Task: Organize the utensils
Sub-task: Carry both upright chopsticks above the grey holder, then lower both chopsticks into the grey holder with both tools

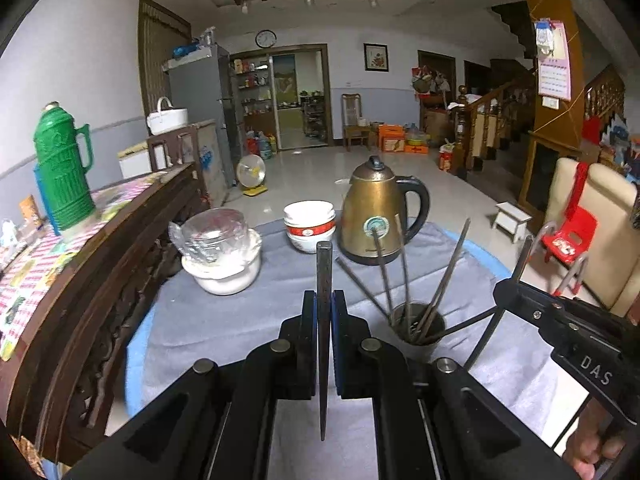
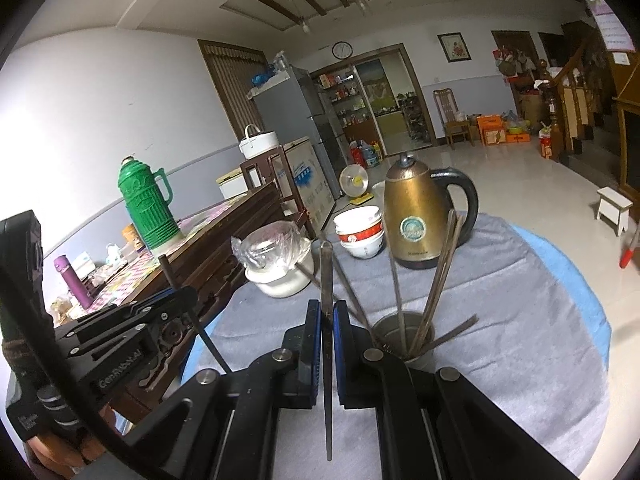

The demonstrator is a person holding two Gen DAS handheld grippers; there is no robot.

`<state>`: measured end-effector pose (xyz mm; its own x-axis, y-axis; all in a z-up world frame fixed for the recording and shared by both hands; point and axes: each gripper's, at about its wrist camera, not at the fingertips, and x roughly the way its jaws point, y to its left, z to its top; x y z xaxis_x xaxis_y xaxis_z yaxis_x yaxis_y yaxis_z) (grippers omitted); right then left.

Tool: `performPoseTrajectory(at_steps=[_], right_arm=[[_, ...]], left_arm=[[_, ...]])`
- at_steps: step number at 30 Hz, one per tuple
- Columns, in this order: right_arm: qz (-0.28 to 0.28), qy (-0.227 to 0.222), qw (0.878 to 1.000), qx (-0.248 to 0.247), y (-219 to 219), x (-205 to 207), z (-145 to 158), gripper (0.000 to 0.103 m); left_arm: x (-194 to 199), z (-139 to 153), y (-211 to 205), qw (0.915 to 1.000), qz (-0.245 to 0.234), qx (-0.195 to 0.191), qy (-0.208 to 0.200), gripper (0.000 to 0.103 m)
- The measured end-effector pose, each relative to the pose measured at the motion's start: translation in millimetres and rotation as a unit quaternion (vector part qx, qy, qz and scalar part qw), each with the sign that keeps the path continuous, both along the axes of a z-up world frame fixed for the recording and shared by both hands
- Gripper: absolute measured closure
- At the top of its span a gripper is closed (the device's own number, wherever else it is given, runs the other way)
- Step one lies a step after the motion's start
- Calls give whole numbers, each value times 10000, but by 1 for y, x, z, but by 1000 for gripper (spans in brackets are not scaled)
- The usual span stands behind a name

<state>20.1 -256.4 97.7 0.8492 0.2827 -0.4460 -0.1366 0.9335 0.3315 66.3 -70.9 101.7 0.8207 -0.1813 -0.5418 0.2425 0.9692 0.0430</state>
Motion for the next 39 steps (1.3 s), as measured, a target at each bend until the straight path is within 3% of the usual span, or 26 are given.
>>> performPoseTrajectory(at_steps=[11,20,25,31,39], right_arm=[[-306,-250,9992,-35,-26,23,34,97],[-879,-818,9928,50,-48,36,60,97],[-1229,-1022,9871,-19,-54,42,52,97],[-1356,-852,9870,-102,-58,53,29,97],[-1306,-665,9891,-169,-54,56,12,97]], left_arm=[[26,37,-17,9984,-420,-363,-90,97],[47,60,-41,9941,-557,-827,-432,97],[53,53,-57,9917,-611,-973,-578,97],[54,32,-73,9894,-658,-971,-853,97],[63,4,-79,9920,-592,-944,-595,97]])
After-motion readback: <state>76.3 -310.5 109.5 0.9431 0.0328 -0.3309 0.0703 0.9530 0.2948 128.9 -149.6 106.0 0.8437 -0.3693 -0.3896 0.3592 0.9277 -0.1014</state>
